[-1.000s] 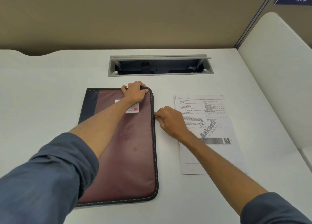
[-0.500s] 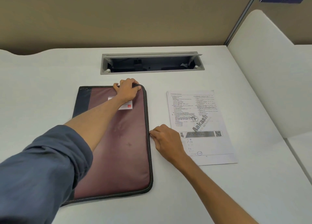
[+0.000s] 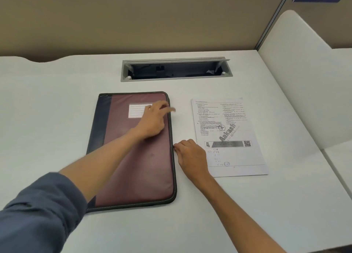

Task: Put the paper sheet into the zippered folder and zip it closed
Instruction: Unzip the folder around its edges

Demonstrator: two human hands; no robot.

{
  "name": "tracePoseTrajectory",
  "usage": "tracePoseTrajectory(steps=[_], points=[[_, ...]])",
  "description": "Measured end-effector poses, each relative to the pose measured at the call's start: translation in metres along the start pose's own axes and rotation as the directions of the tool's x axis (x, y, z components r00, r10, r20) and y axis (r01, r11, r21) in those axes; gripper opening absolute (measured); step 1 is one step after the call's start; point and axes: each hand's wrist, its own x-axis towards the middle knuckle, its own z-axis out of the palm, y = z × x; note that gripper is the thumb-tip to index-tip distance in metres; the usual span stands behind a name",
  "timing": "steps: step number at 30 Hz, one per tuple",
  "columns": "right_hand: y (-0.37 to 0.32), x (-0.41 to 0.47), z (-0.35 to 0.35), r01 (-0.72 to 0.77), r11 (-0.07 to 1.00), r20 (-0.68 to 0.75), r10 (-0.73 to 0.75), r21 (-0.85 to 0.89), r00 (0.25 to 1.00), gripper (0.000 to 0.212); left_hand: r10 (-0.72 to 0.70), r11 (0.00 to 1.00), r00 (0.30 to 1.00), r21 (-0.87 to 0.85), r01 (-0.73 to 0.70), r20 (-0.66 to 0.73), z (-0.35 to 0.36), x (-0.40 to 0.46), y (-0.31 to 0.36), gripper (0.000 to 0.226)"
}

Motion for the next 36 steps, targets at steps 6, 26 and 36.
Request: tracePoseTrajectory(steps=[6, 26, 36], points=[[-0.003, 0.001, -0.003, 0.018, 1.0, 0.004, -0.018, -0.018, 1.0, 0.008, 0.145, 0.981, 0.95, 0.087, -0.175, 0.278, -0.003, -0.047, 0.02, 0.039], [-0.012, -0.057, -0.016, 0.03, 0.999, 0.137, -0.024, -0.04, 0.99, 0.018, 0.189, 0.979, 0.924, 0.012, -0.205, 0.332, -0.005, -0.04, 0.024, 0.03], [-0.026, -0.107, -0.023, -0.021, 0.997, 0.133, 0.032, -0.08, 0.991, 0.022, 0.168, 0.981, 0.931, 0.04, -0.191, 0.324, -0.001, -0.045, 0.025, 0.032]])
